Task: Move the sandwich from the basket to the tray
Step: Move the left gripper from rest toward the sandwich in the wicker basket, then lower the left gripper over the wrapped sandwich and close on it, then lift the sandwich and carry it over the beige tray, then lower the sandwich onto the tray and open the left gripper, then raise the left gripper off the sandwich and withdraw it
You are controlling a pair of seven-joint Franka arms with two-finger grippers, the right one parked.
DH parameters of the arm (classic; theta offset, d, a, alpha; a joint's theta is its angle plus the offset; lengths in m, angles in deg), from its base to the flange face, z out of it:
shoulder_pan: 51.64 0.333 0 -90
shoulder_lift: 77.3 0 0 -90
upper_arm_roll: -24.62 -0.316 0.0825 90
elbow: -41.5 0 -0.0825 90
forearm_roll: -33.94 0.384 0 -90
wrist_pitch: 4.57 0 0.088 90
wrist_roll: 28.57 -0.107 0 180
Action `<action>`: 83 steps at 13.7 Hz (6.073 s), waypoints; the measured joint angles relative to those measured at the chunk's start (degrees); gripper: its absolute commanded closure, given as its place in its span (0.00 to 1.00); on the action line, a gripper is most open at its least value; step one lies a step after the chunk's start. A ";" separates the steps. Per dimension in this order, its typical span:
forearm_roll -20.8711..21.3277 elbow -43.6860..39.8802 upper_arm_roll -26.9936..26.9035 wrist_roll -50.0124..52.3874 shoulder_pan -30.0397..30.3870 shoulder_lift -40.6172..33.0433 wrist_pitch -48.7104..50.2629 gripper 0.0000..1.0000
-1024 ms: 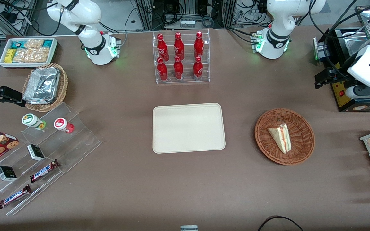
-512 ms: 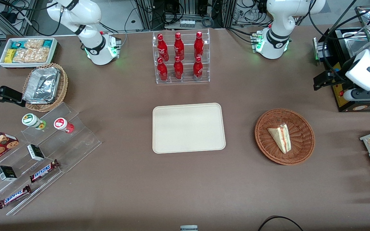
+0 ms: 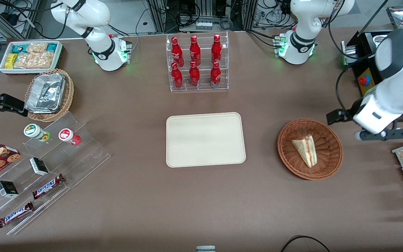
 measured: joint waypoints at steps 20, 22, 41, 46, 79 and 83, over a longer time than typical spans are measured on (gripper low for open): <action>0.01 25.24 0.18 13.22 -1.82 6.66 -35.79 0.18; 0.01 25.25 0.14 13.27 -1.82 7.68 -36.10 0.63; -0.06 5.48 0.71 15.37 -19.70 5.71 -12.95 1.00; -1.81 -0.42 0.85 22.82 -30.34 11.93 -13.07 1.00; -2.37 -12.86 -1.57 33.00 -32.03 12.38 -2.76 0.00; -2.37 -12.82 -1.73 26.56 -25.41 5.82 5.33 0.00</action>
